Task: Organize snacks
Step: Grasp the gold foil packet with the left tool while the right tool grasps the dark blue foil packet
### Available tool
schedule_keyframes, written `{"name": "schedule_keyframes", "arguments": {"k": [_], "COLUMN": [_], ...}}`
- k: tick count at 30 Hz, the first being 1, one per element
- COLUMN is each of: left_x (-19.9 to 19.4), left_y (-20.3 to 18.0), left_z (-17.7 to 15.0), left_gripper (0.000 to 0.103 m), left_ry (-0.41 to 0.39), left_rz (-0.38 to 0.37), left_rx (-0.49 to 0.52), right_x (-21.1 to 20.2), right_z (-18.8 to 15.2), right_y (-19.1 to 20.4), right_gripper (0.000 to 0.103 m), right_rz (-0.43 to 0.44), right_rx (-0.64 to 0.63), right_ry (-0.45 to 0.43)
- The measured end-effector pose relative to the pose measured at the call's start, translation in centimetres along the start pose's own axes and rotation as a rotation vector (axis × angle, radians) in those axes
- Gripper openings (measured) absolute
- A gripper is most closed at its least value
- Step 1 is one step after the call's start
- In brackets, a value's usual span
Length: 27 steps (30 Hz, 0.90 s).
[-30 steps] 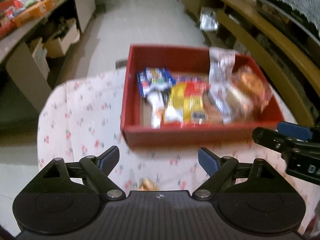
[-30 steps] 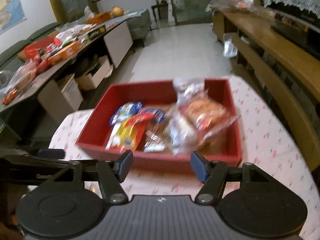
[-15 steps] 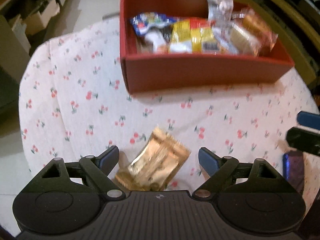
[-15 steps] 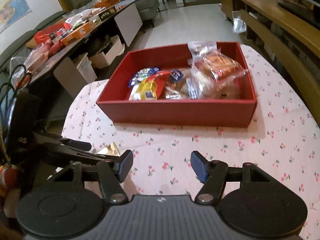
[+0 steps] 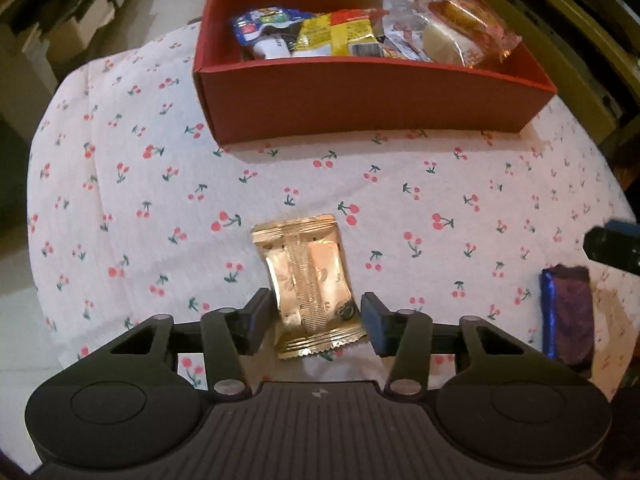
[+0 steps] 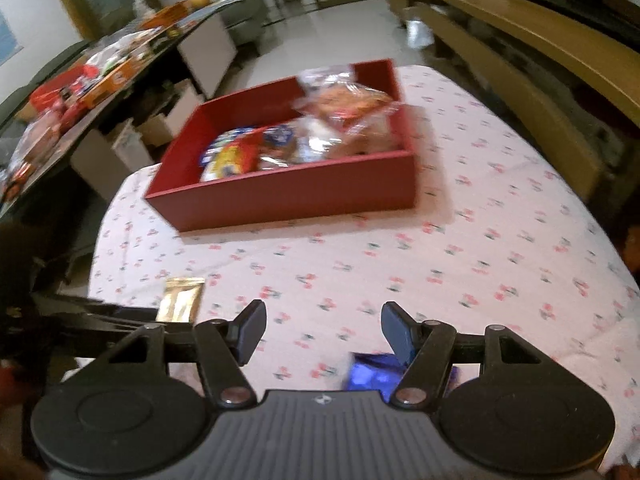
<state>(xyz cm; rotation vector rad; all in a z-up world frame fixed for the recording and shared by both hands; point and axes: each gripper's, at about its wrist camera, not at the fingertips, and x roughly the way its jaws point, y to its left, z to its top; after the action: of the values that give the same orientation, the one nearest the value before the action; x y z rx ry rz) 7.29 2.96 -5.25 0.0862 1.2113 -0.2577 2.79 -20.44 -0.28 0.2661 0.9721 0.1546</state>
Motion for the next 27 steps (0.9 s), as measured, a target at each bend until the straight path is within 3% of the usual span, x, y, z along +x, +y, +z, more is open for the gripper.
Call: {"name": "schedule_keyframes", "arguments": {"k": [4, 7, 11, 16, 18, 20, 24, 27], "left_x": [-0.3, 0.0, 1.0, 1.0, 0.9, 0.7, 0.3, 0.2], "left_y": [0.1, 0.1, -0.2, -0.5, -0.6, -0.6, -0.3, -0.1], "left_z": [0.2, 1.3, 2.1, 2.5, 2.4, 2.1, 1.4, 1.1], "left_gripper": [0.057, 0.074, 0.075, 0.067, 0.061, 0.057, 0.052, 0.051], "left_ry": [-0.01, -0.014, -0.017, -0.027, -0.029, -0.029, -0.029, -0.023], "left_rz": [0.02, 0.046, 0.071, 0.087, 0.086, 0.085, 0.078, 0.064], "left_rx": [-0.032, -0.048, -0.064, -0.065, -0.058, -0.052, -0.065, -0.089], "right_x": [0.0, 0.4, 0.9, 2.0, 2.7, 3.2, 3.5, 3.1], "right_z": [-0.6, -1.2, -2.2, -3.9, -4.5, -4.7, -4.9, -5.0], "right_y": [-2.3, -3.0, -2.9, -2.1, -1.9, -1.5, -0.5, -0.2], "right_gripper": [0.069, 0.07, 0.074, 0.076, 0.082, 0.083, 0.071, 0.063], "right_rz": [-0.062, -0.091, -0.092, -0.113, -0.122, -0.144, -0.181, -0.156], "right_rx": [0.053, 0.067, 0.074, 0.066, 0.057, 0.018, -0.07, -0.092], "right_ry": [0.019, 0.048, 0.09, 0.147, 0.176, 0.176, 0.15, 0.138]}}
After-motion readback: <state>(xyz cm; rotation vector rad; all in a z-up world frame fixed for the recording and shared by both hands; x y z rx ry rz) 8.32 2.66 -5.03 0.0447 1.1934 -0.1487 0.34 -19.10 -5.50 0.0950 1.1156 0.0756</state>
